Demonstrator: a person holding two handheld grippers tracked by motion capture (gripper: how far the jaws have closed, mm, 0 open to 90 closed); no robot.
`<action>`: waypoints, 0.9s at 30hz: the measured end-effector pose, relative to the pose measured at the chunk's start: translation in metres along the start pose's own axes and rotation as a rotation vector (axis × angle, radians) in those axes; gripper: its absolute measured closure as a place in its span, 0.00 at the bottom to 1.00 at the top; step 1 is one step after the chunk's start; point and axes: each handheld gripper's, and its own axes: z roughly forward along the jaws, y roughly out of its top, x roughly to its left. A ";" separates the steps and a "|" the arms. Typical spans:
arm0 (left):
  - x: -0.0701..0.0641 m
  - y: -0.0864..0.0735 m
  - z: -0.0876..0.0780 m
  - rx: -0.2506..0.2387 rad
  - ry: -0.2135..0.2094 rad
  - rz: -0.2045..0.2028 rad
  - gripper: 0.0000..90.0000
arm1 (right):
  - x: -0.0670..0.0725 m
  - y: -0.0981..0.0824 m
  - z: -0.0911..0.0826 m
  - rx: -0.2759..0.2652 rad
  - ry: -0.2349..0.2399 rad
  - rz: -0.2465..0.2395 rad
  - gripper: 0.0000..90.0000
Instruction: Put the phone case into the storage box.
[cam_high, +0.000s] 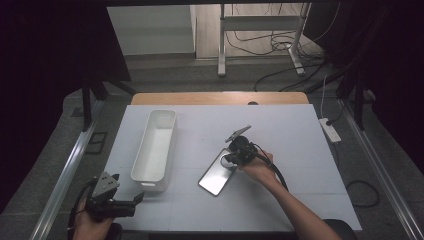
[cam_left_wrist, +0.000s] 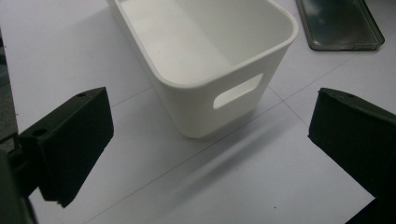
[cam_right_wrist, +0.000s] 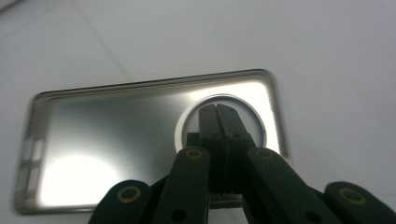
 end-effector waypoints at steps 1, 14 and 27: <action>0.000 0.000 0.000 0.000 0.000 0.001 0.01 | 0.000 0.000 0.000 0.000 0.000 0.000 1.00; 0.000 0.000 0.000 0.002 0.001 0.006 0.01 | 0.053 -0.018 0.001 0.063 0.115 -0.077 0.99; 0.000 0.000 0.000 0.004 0.000 0.011 0.01 | 0.058 -0.034 -0.007 0.089 0.106 -0.082 1.00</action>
